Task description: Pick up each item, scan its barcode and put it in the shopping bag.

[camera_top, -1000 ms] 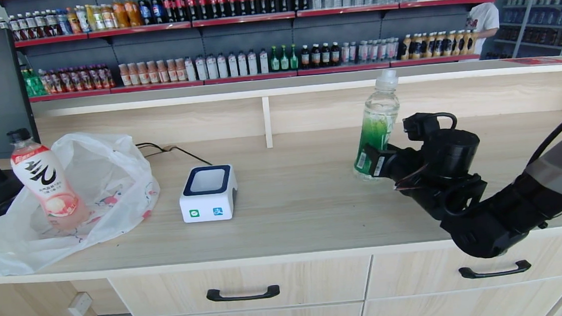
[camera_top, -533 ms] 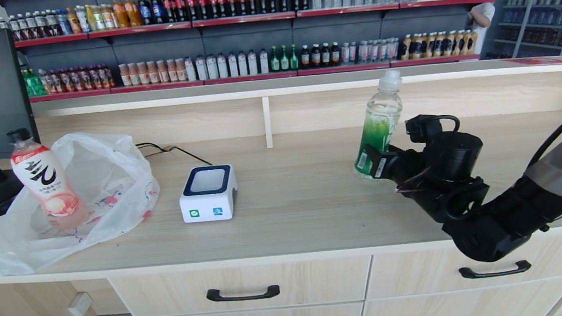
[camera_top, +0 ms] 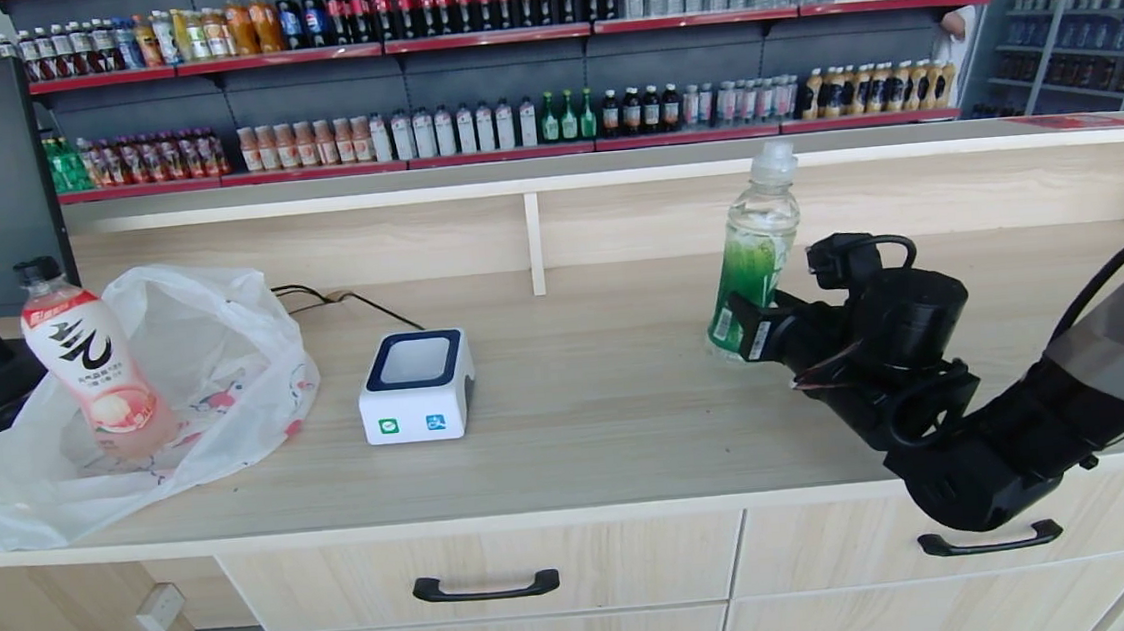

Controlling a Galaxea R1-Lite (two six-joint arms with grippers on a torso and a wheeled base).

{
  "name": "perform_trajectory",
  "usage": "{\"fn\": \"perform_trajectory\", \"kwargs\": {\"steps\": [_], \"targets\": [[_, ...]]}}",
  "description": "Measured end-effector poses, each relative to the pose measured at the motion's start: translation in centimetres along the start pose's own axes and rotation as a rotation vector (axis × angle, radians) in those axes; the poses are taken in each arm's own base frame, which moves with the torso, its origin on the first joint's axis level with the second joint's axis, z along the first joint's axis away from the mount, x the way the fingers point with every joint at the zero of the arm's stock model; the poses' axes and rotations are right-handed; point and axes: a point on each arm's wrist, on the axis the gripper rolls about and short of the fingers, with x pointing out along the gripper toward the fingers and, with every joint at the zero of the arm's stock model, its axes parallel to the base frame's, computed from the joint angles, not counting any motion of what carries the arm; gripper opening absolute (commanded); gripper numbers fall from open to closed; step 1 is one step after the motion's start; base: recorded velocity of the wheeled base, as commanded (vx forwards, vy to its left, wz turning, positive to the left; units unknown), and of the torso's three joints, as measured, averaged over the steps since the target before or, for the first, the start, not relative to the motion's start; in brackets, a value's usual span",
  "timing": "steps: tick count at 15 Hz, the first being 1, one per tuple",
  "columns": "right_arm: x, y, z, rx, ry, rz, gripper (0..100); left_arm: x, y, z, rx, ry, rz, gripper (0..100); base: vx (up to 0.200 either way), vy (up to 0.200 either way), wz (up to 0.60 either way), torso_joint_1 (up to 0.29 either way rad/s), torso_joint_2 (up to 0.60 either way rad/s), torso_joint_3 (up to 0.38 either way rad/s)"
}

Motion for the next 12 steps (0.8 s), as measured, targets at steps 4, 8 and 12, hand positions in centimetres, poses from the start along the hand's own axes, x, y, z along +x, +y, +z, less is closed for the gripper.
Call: {"fn": "perform_trajectory", "kwargs": {"steps": [4, 8, 12], "targets": [[-0.09, 0.33, 0.09, 0.008, -0.017, 0.010, 100, 0.00, 0.00, 0.00, 0.000, 0.000, 0.000, 100, 0.000, 0.000, 0.00, 0.000, 0.00, 0.000], [-0.52, 0.34, -0.11, 0.008, -0.026, 0.012, 100, 0.00, 0.00, 0.00, 0.000, 0.000, 0.000, 100, 0.000, 0.000, 0.00, 0.000, 0.00, 0.000], [0.27, 0.36, 0.30, 0.013, -0.057, -0.009, 100, 0.00, 0.00, 0.00, 0.000, 0.000, 0.000, 100, 0.000, 0.000, 0.00, 0.000, 0.00, 0.000]]}}
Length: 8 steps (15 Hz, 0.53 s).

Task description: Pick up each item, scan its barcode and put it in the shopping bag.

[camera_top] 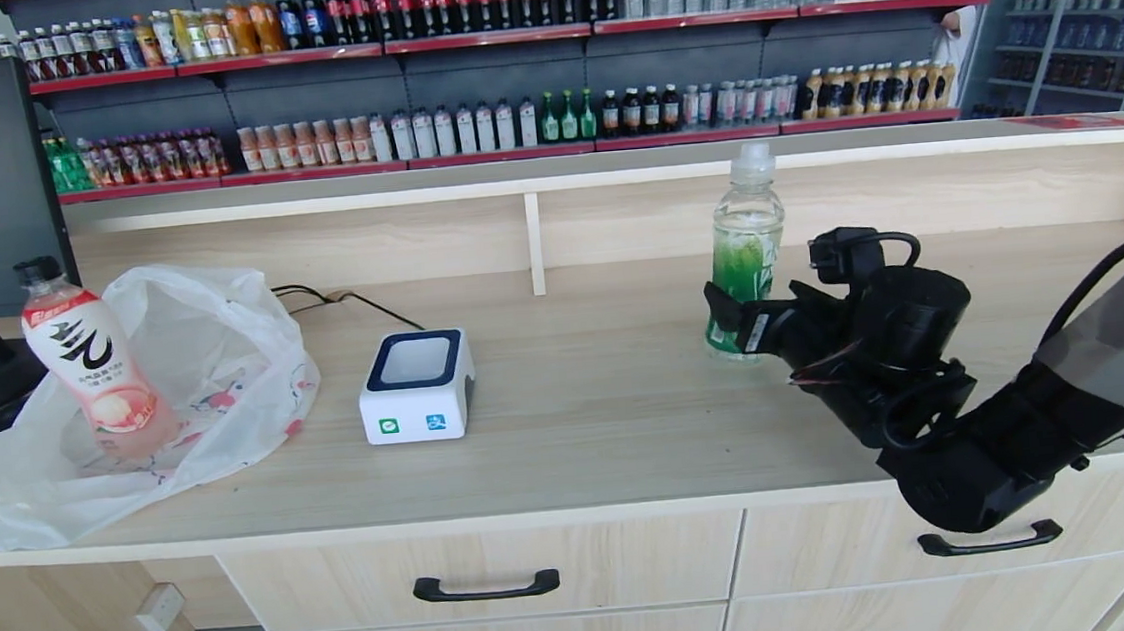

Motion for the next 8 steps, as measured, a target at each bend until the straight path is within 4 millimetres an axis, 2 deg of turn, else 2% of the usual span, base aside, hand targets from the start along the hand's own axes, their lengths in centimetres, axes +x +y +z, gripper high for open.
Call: {"fn": "perform_trajectory", "kwargs": {"steps": [8], "targets": [[3.1, 1.0, -0.3, -0.007, -0.074, -0.014, 100, 0.0, 0.0, 0.0, 0.000, 0.000, 0.000, 100, 0.000, 0.000, 0.00, 0.000, 0.00, 0.000]]}}
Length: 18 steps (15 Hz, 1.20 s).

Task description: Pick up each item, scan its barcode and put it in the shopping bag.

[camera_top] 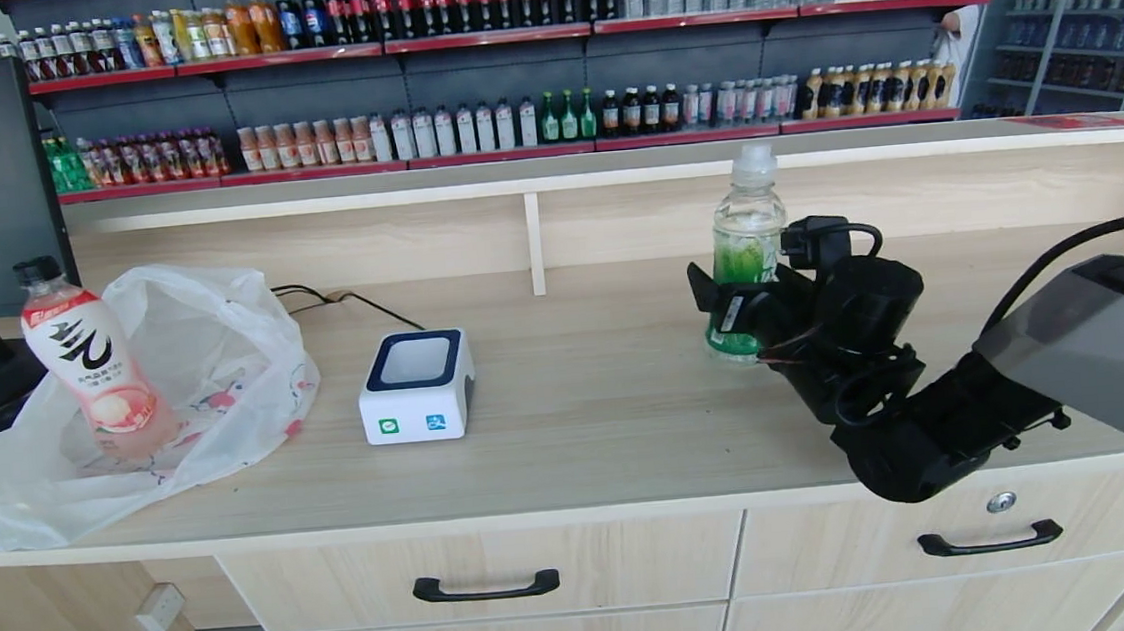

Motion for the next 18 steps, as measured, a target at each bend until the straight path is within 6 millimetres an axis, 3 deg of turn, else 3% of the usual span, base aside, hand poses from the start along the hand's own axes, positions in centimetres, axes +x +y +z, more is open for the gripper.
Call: {"fn": "perform_trajectory", "kwargs": {"steps": [5, 6, 18], "targets": [[1.0, -0.4, -0.2, -0.025, -0.021, -0.012, 100, 0.0, 0.0, 0.0, 0.000, 0.000, 0.000, 100, 0.000, 0.000, 0.00, 0.000, 0.00, 0.000], [1.1, -0.5, -0.3, -0.025, -0.020, -0.014, 0, 0.0, 0.0, 0.0, 0.000, 0.000, 0.000, 100, 0.000, 0.000, 0.00, 0.000, 0.00, 0.000], [1.4, -0.9, -0.2, -0.017, -0.029, -0.024, 0, 0.0, 0.0, 0.0, 0.000, 0.000, 0.000, 100, 0.000, 0.000, 0.00, 0.000, 0.00, 0.000]]}}
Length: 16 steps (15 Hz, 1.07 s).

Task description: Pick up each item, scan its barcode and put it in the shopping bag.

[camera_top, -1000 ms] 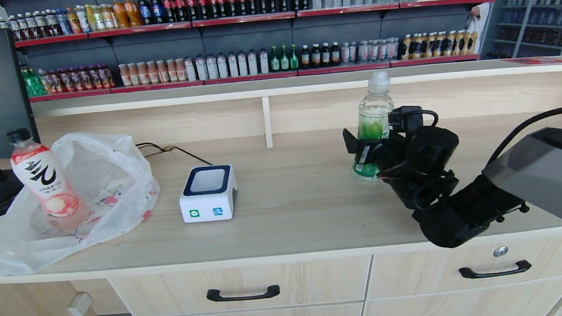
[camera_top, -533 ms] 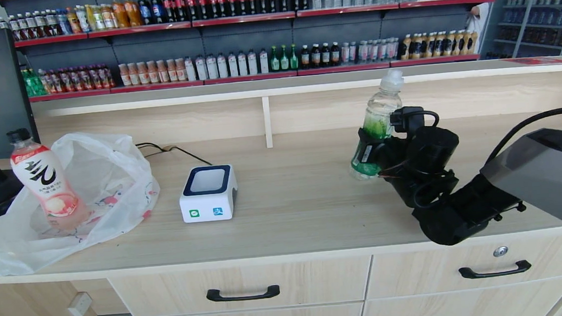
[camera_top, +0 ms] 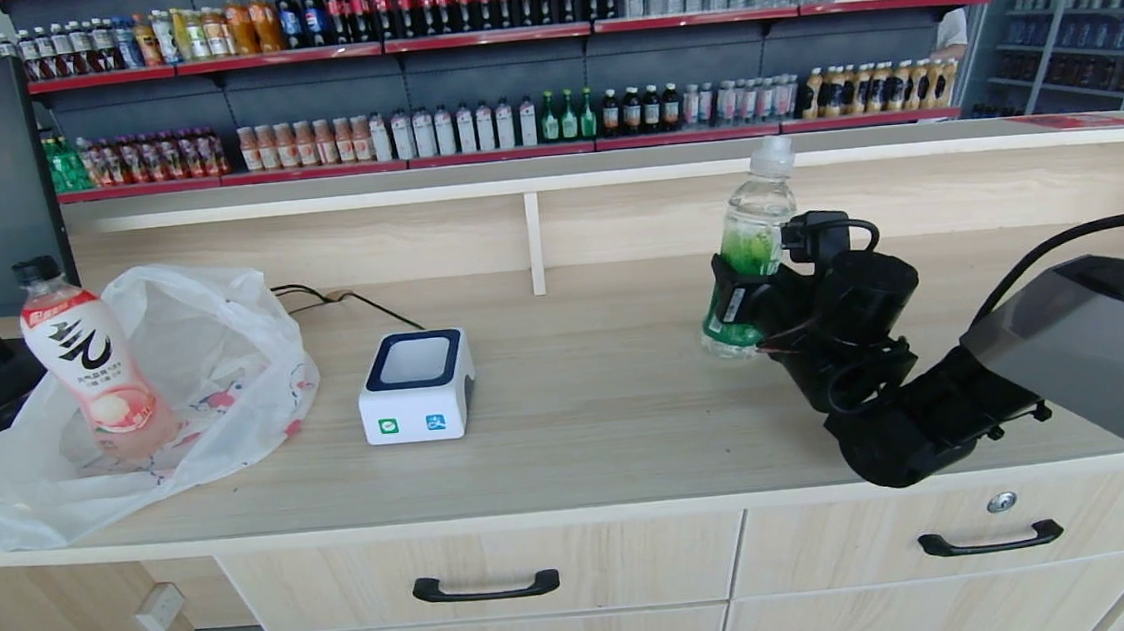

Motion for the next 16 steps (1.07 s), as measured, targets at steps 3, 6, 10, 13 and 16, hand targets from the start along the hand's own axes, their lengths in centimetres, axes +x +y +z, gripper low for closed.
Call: {"fn": "perform_trajectory", "kwargs": {"steps": [3, 6, 10, 13, 16], "targets": [[0.0, 0.0, 0.6, 0.003, -0.013, -0.004, 0, 0.0, 0.0, 0.0, 0.000, 0.000, 0.000, 100, 0.000, 0.000, 0.00, 0.000, 0.00, 0.000], [-0.3, 0.0, 1.9, 0.009, -0.035, -0.007, 0, 0.0, 0.0, 0.0, 0.000, 0.000, 0.000, 100, 0.000, 0.000, 0.00, 0.000, 0.00, 0.000], [-1.2, -0.2, 2.9, 0.011, -0.038, -0.004, 0, 0.0, 0.0, 0.0, 0.000, 0.000, 0.000, 100, 0.000, 0.000, 0.00, 0.000, 0.00, 0.000], [-2.1, -0.3, 3.6, 0.015, -0.053, 0.000, 0, 0.0, 0.0, 0.0, 0.000, 0.000, 0.000, 100, 0.000, 0.000, 0.00, 0.000, 0.00, 0.000], [-3.3, -0.3, 5.2, 0.016, -0.068, 0.008, 0, 0.0, 0.0, 0.0, 0.000, 0.000, 0.000, 100, 0.000, 0.000, 0.00, 0.000, 0.00, 0.000]]}}
